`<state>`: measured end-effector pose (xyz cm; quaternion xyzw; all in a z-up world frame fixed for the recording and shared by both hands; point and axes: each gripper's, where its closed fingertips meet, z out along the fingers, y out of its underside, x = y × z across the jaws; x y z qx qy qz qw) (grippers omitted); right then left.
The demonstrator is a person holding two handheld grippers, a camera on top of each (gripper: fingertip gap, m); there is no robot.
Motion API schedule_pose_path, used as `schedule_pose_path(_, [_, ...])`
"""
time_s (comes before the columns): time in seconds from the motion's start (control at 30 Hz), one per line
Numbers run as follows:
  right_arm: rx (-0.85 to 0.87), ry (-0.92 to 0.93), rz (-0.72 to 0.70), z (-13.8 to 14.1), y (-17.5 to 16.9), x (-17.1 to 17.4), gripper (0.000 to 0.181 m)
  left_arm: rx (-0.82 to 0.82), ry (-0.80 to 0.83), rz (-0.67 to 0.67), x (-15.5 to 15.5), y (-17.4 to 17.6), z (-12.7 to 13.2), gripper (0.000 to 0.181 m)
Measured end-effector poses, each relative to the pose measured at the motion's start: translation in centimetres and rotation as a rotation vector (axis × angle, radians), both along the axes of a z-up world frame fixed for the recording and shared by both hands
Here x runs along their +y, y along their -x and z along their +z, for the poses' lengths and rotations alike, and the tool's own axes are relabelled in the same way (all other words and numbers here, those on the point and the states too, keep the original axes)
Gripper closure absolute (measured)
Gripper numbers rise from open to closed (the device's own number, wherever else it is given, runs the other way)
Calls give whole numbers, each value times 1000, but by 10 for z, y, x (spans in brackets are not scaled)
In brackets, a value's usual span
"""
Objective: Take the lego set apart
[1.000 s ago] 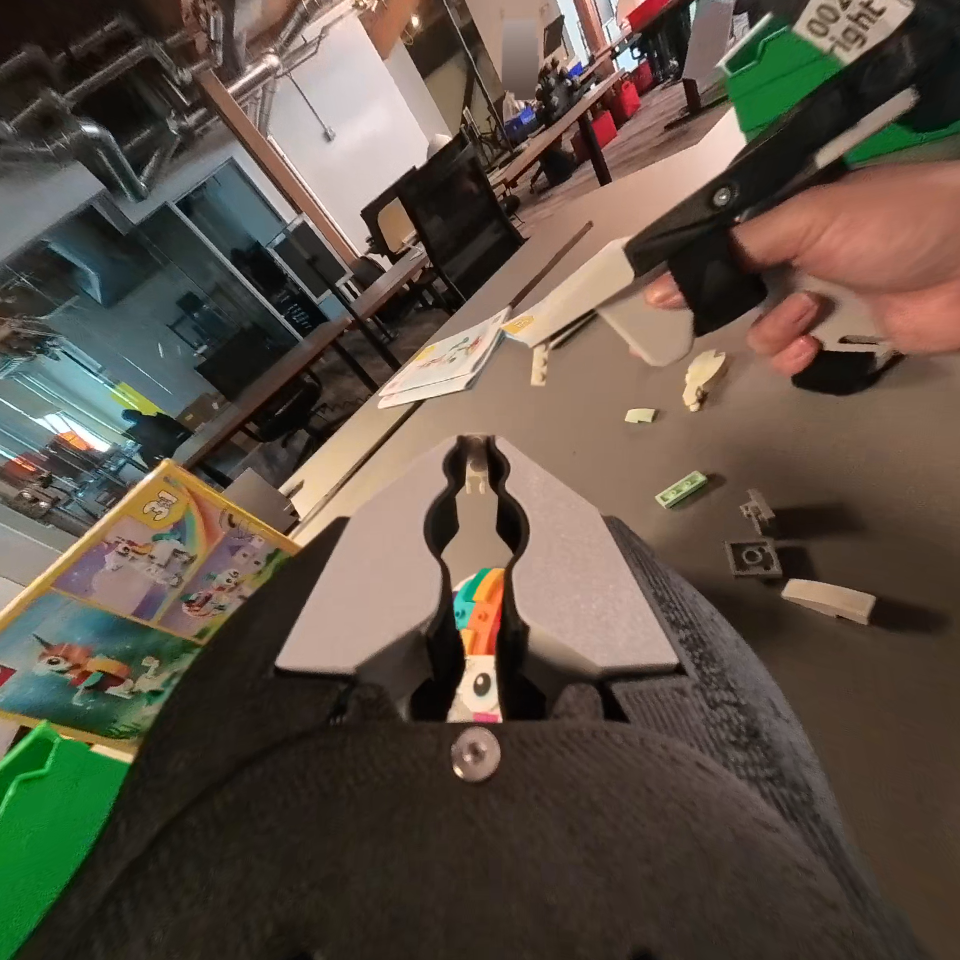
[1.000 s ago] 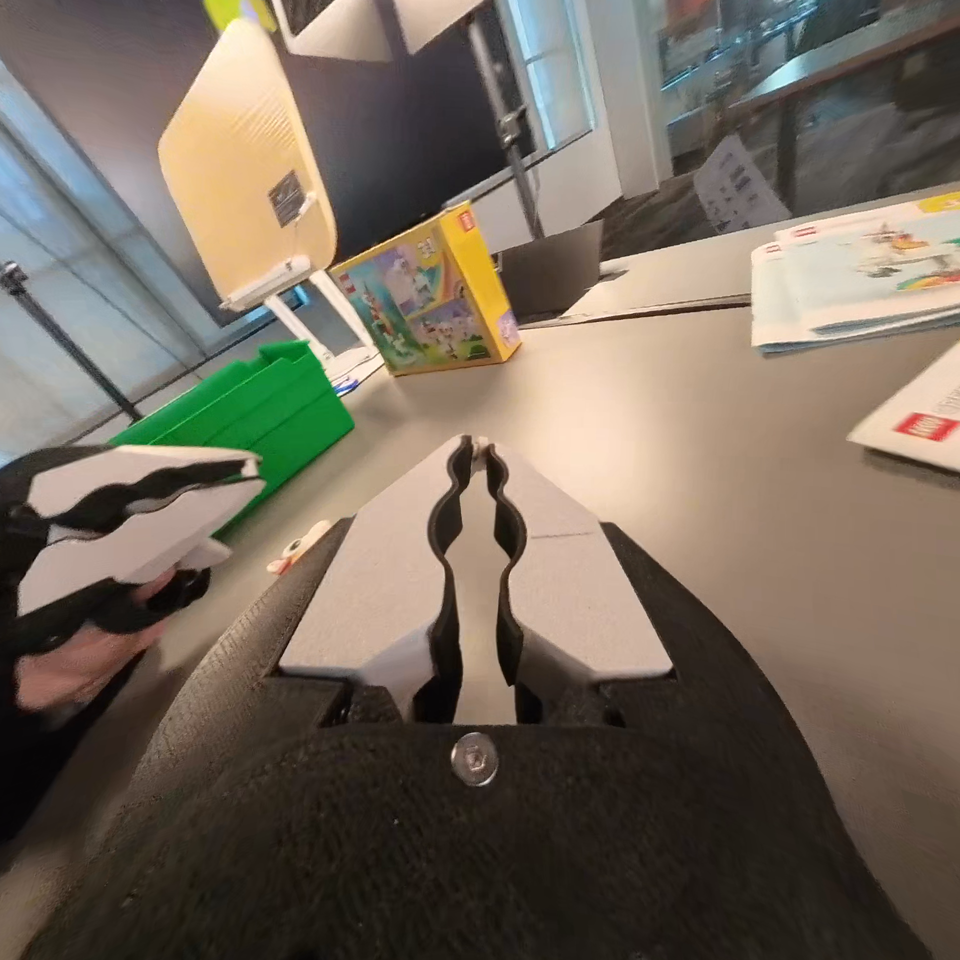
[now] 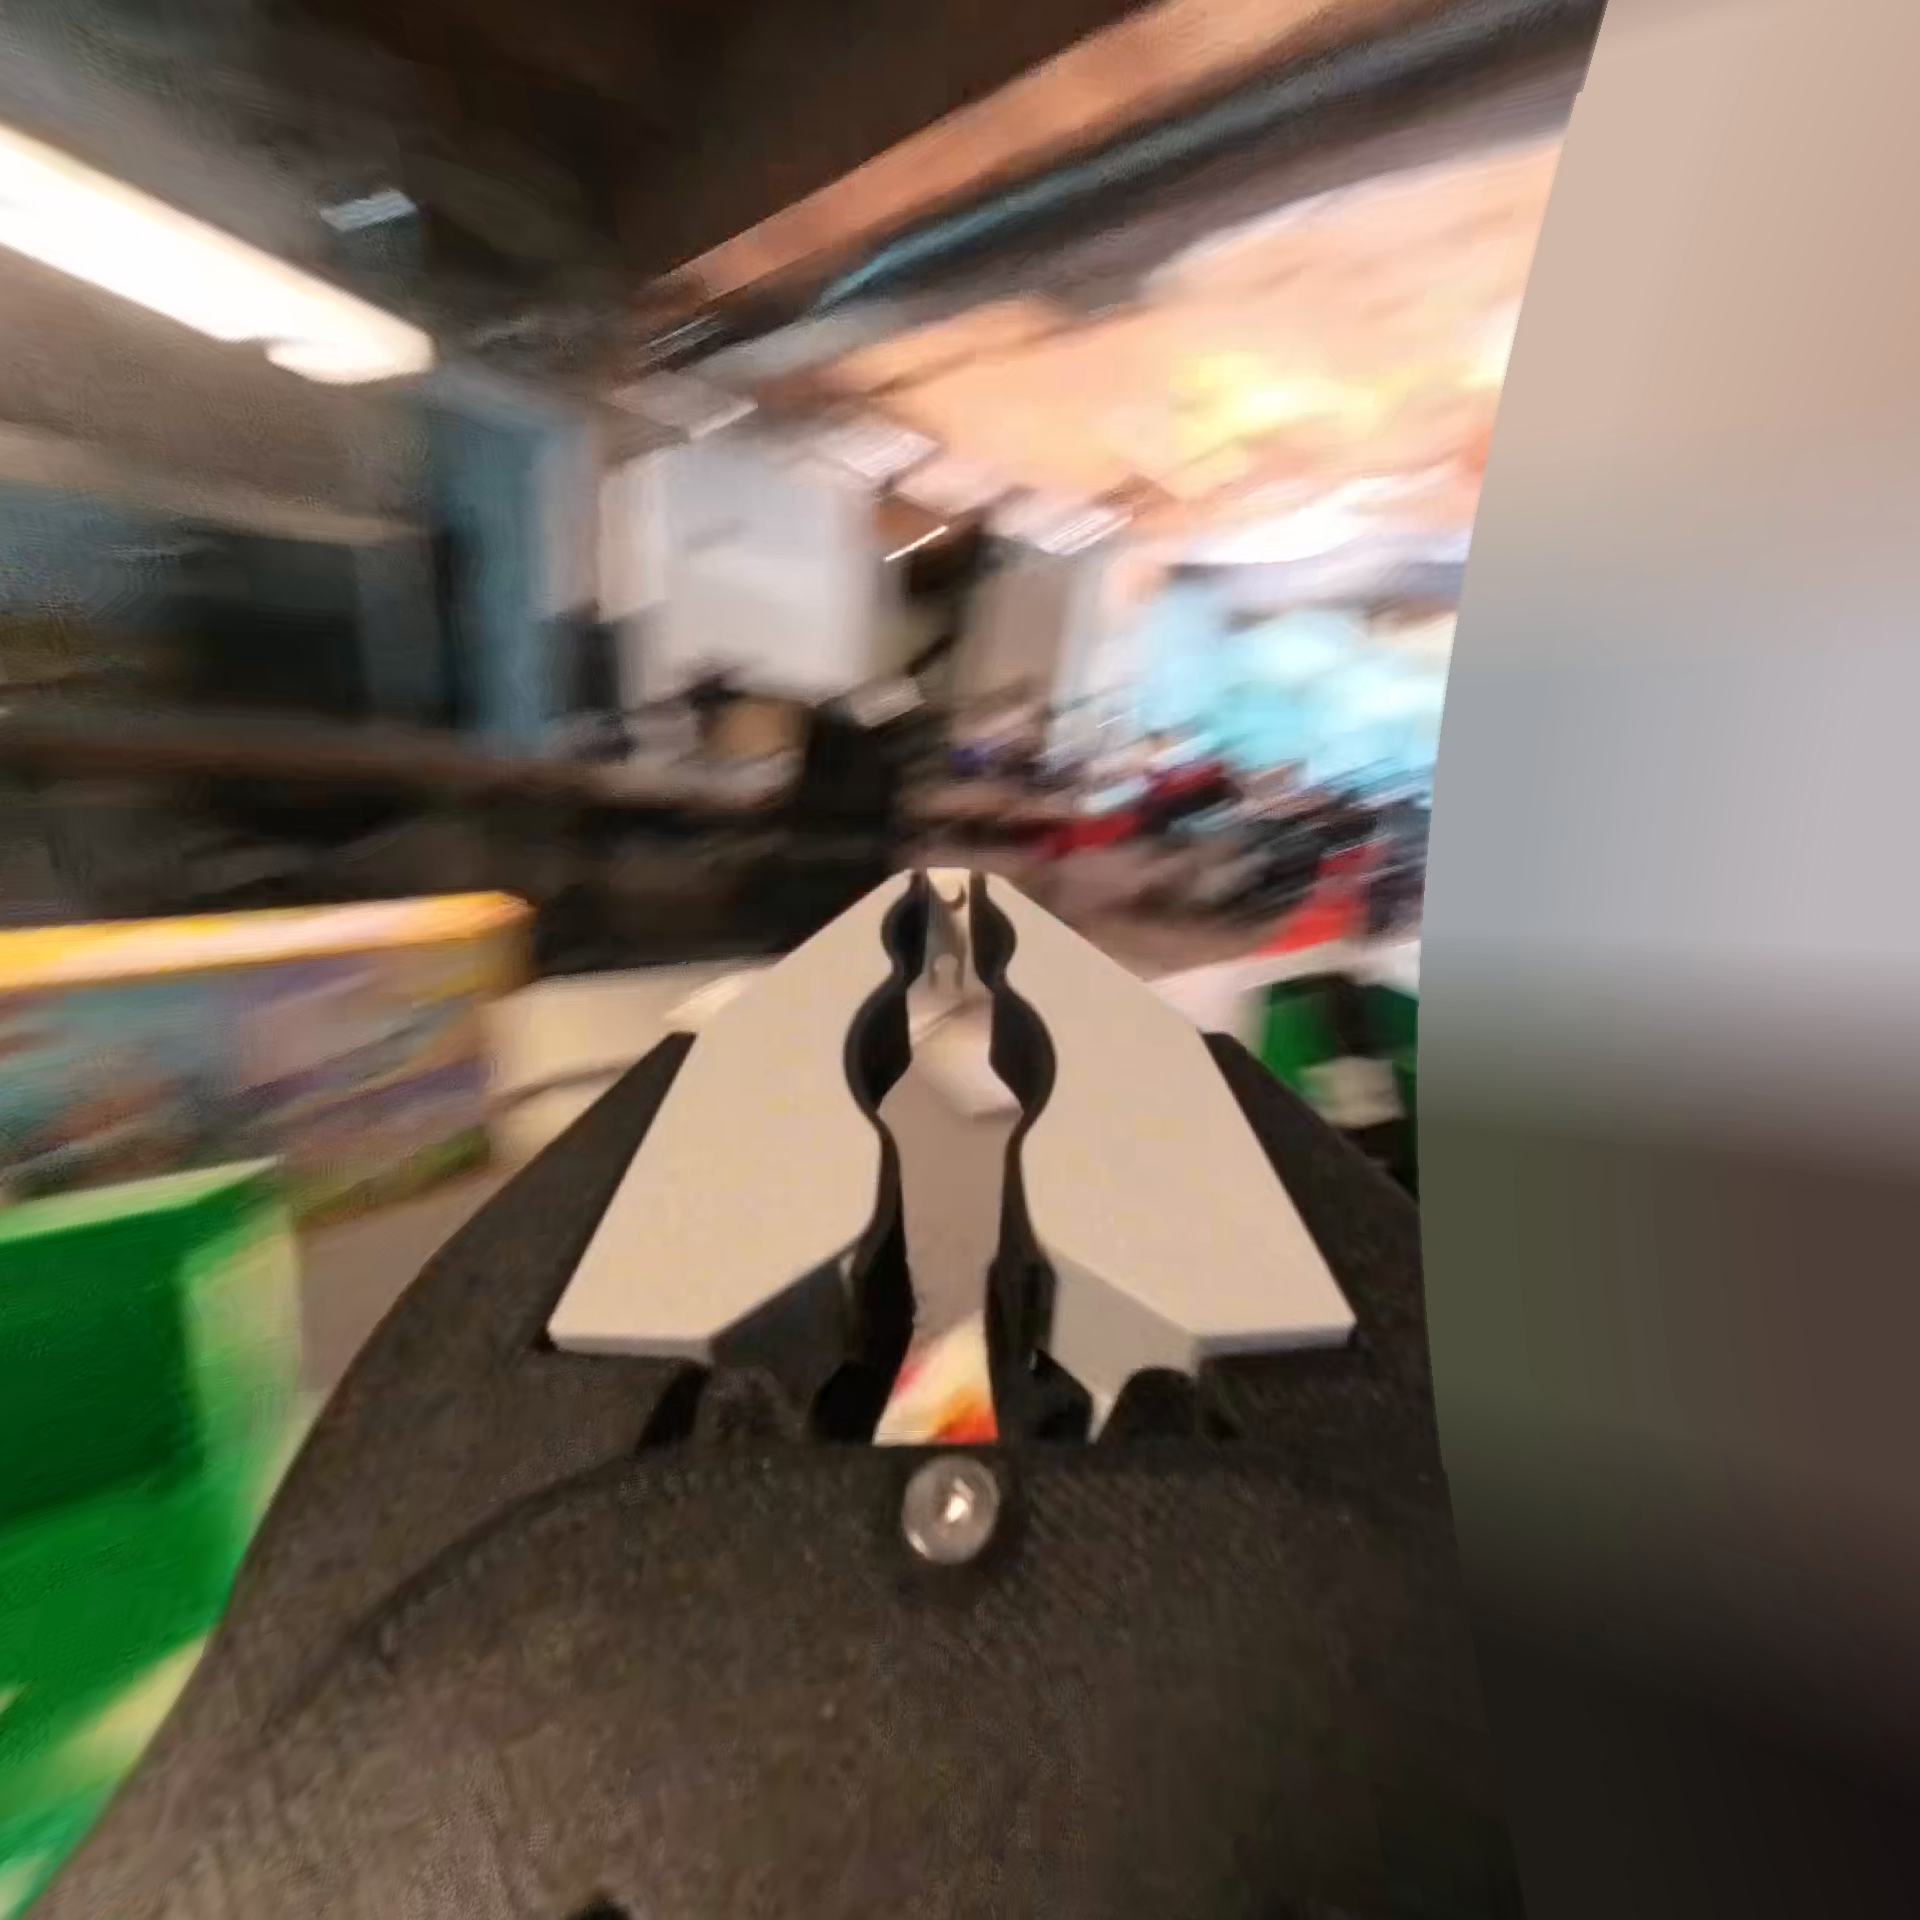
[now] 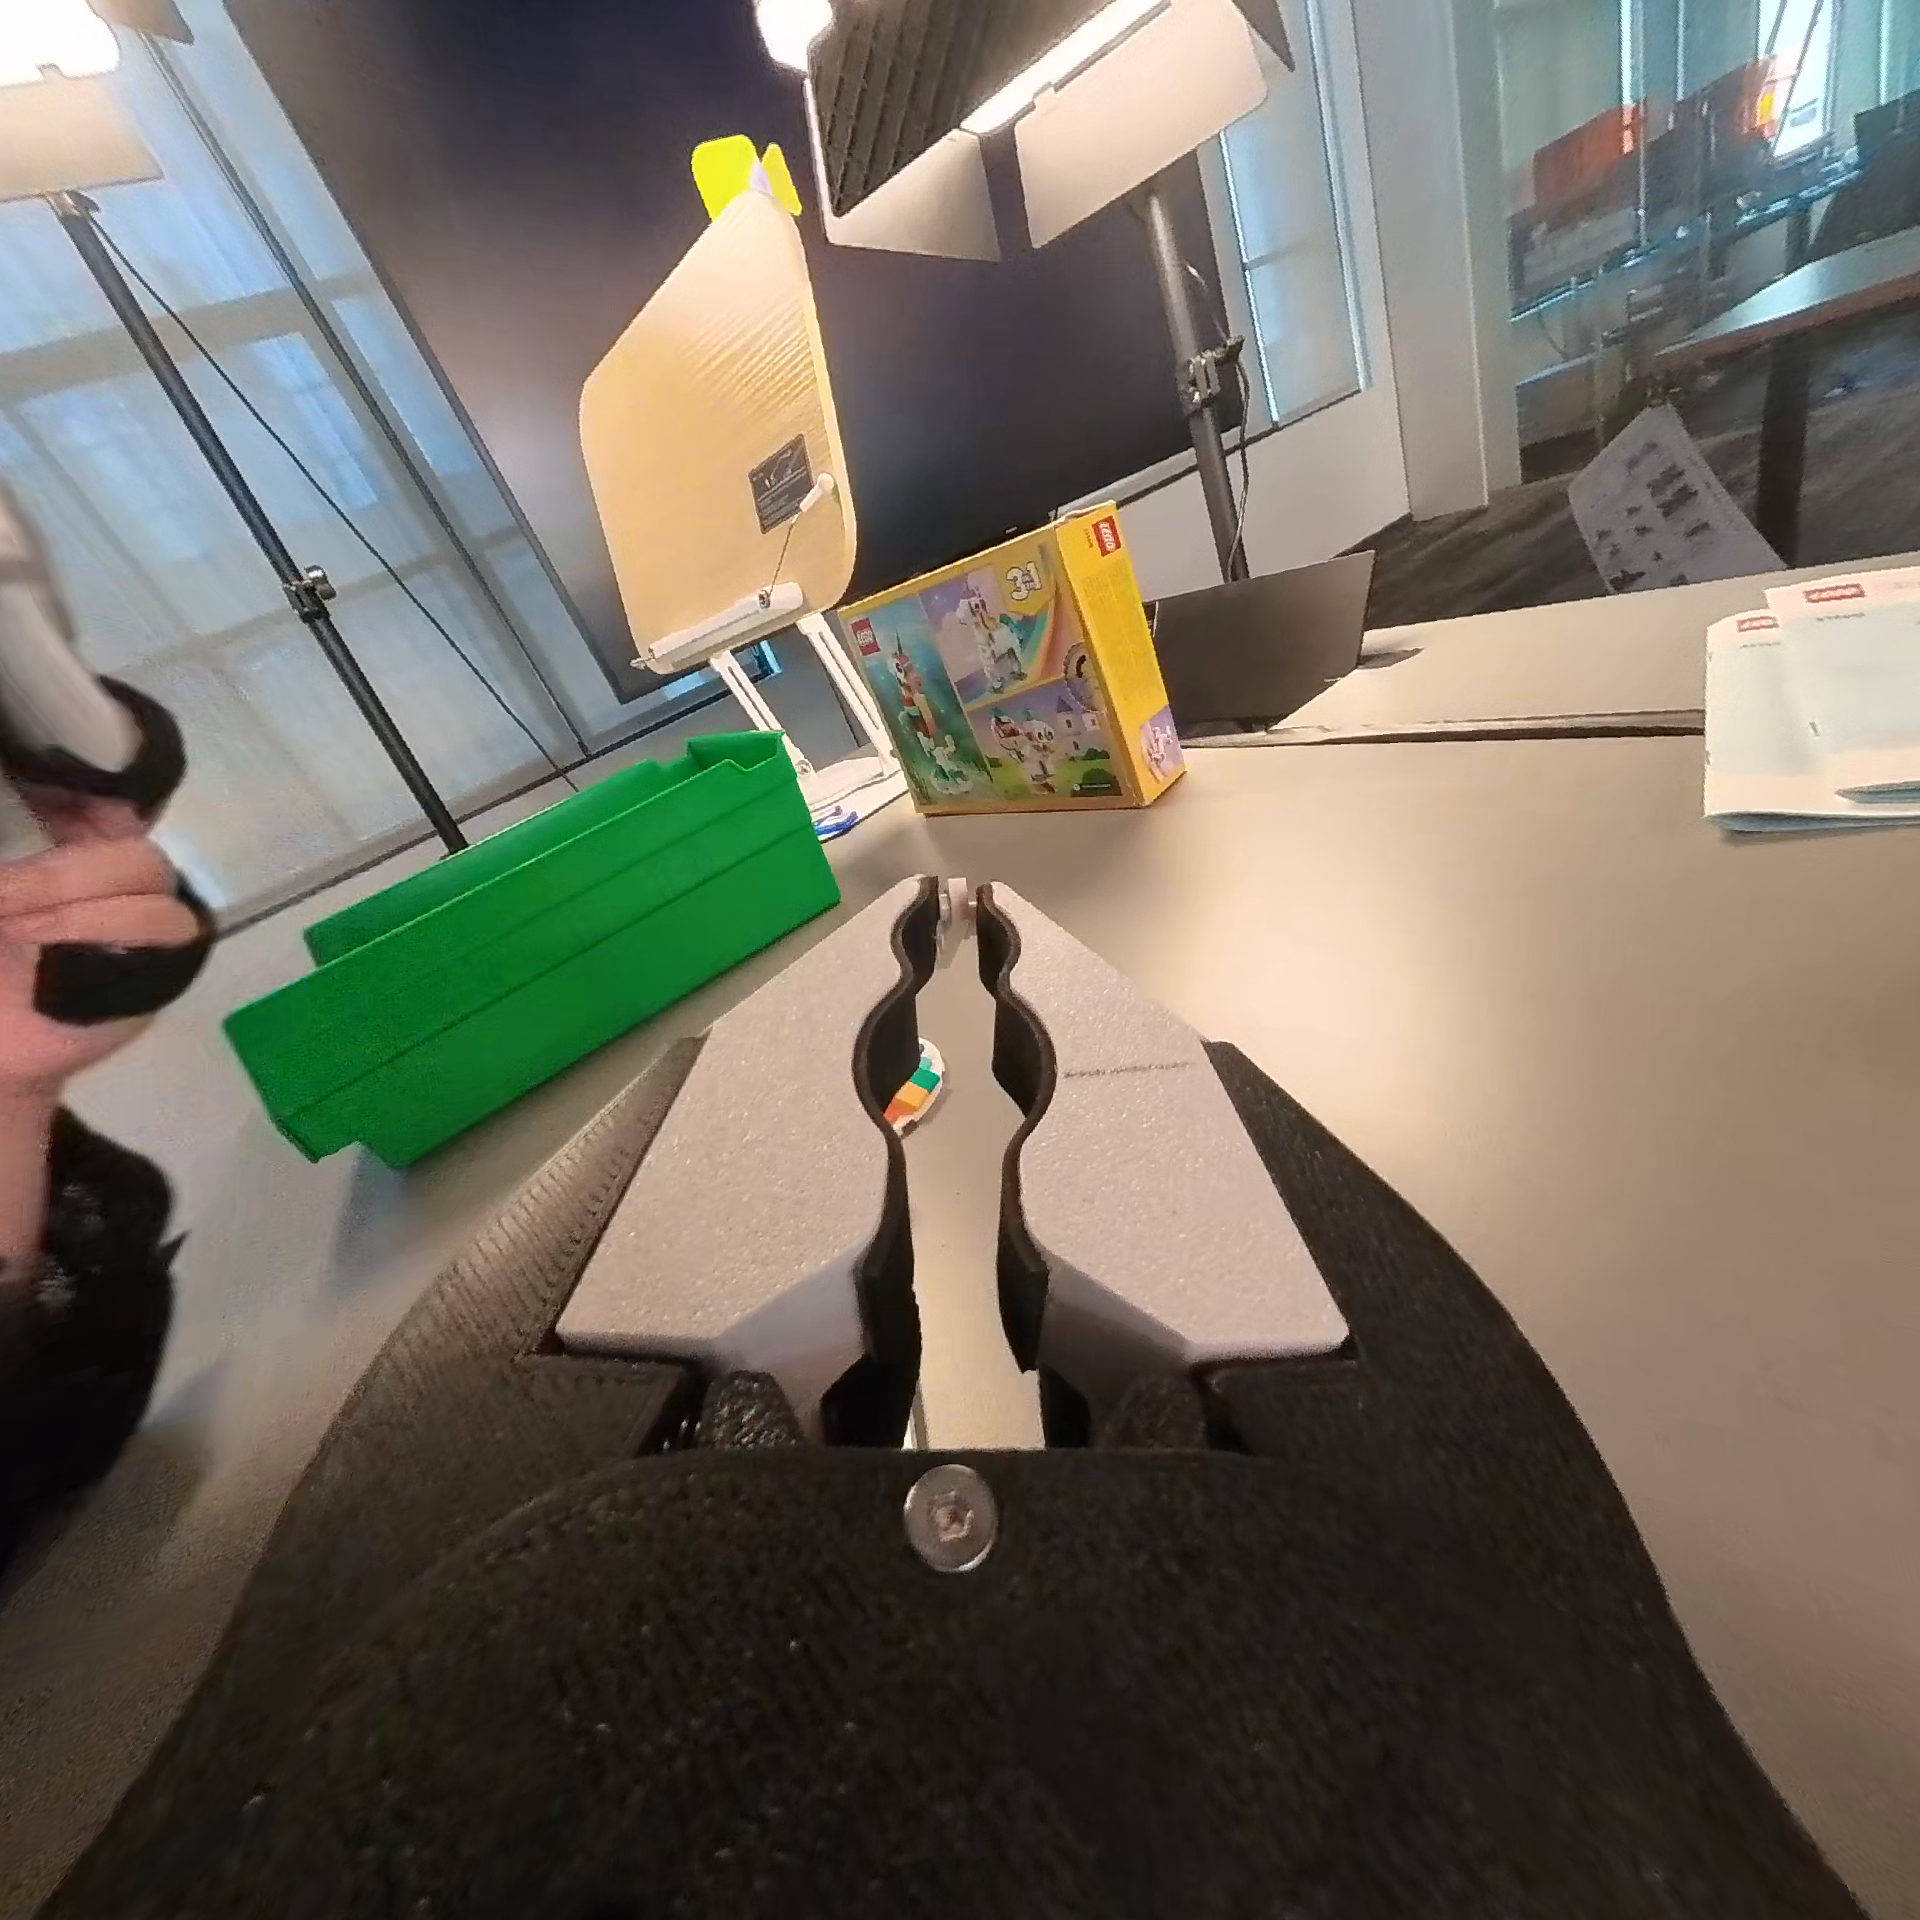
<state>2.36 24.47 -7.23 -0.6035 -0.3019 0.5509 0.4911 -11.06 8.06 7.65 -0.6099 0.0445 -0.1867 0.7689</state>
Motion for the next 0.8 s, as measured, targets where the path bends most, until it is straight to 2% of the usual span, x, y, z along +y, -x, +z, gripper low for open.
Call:
schedule_pose_path(0.07, [0, -2, 1, 0, 0, 0, 176, 132, 285, 279, -11, 58, -31, 175])
schedule_pose_path(0.1, [-1, -4, 2, 0, 0, 0, 176, 157, 402, 374, -21, 83, -44, 175])
schedule_pose_path(0.17, [-4, -9, 0, 0, 1, -1, 176, 161, 643, 482, -42, 123, -77, 175])
schedule_pose_path(0.27, [-10, -16, 2, 0, 1, -1, 176, 118, 963, 471, -63, 150, -133, 175])
schedule_pose_path(0.47, [-7, -13, 7, 0, 2, -2, 176, 101, 1409, 391, -85, 170, -206, 174])
schedule_pose_path(0.57, [-5, -12, 11, 0, 2, -2, 176, 118, 1565, 453, -98, 186, -229, 174])
schedule_pose_path(0.63, [-4, -11, 15, 0, 2, -2, 176, 137, 1608, 501, -102, 194, -235, 173])
schedule_pose_path(0.67, [-3, -11, 17, 0, 2, -2, 176, 134, 1621, 530, -104, 198, -237, 167])
schedule_pose_path(0.7, [-3, -11, 18, 0, 2, -2, 176, 114, 1634, 536, -105, 199, -238, 149])
schedule_pose_path(0.73, [-3, -11, 19, 0, 2, -2, 176, 84, 1641, 526, -105, 198, -240, 139])
schedule_pose_path(0.8, [-5, -13, 21, 0, 3, -2, 176, 39, 1634, 508, -102, 197, -242, 135])
